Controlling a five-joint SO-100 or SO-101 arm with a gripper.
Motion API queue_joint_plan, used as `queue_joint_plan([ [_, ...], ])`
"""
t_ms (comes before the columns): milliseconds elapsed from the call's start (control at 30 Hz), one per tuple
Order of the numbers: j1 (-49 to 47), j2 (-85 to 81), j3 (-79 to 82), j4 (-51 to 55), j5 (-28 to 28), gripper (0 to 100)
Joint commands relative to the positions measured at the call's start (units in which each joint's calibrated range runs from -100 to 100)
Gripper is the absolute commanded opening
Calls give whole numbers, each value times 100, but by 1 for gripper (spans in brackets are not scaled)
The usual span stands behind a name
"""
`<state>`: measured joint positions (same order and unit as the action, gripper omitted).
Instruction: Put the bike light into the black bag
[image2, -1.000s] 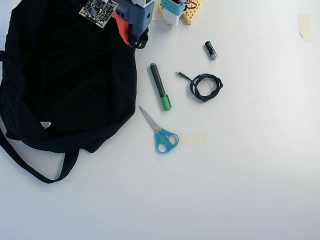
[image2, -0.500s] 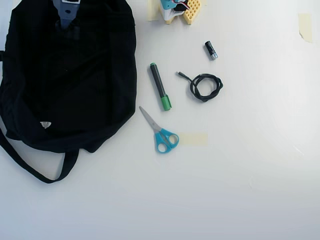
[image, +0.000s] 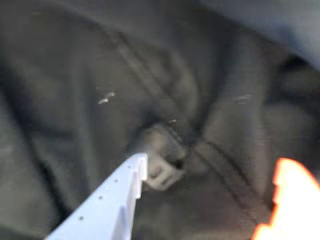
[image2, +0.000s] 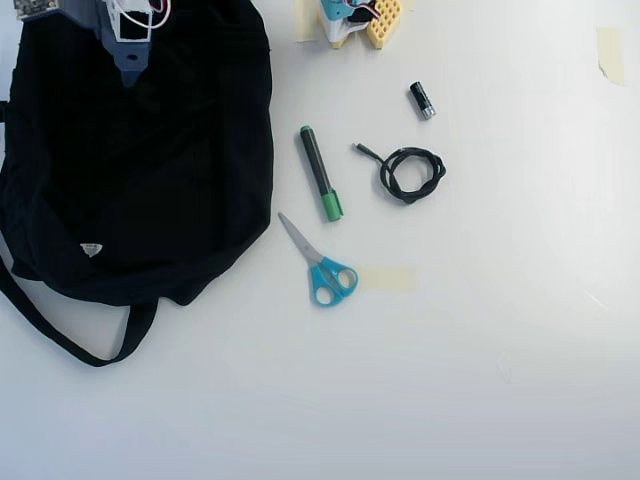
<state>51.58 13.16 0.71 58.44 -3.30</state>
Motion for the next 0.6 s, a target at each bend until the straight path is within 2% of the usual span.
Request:
queue_joint_plan([
  [0, -199, -337, -825, 806, 73, 45],
  [33, -207, -727, -1059, 1107, 73, 49],
  [133, -610, -2469, -1176, 1684, 5, 49],
  [200, -1643, -3357, -1095, 1908, -210, 46],
  [233, -2450, -3739, -1104, 1908, -326, 33],
  [267, -3213, -4013, -1104, 1908, -551, 15],
  [300, -3602, -4104, -1095, 1908, -793, 4],
  [367, -4874, -4113, -1077, 2683, -1128, 2],
  [400, -5255, -4146, -1167, 3484, -1327, 2],
  [500, -5495, -4320, -1068, 4079, -1301, 2],
  [567, -5854, -4602, -754, 4113, -1317, 2],
])
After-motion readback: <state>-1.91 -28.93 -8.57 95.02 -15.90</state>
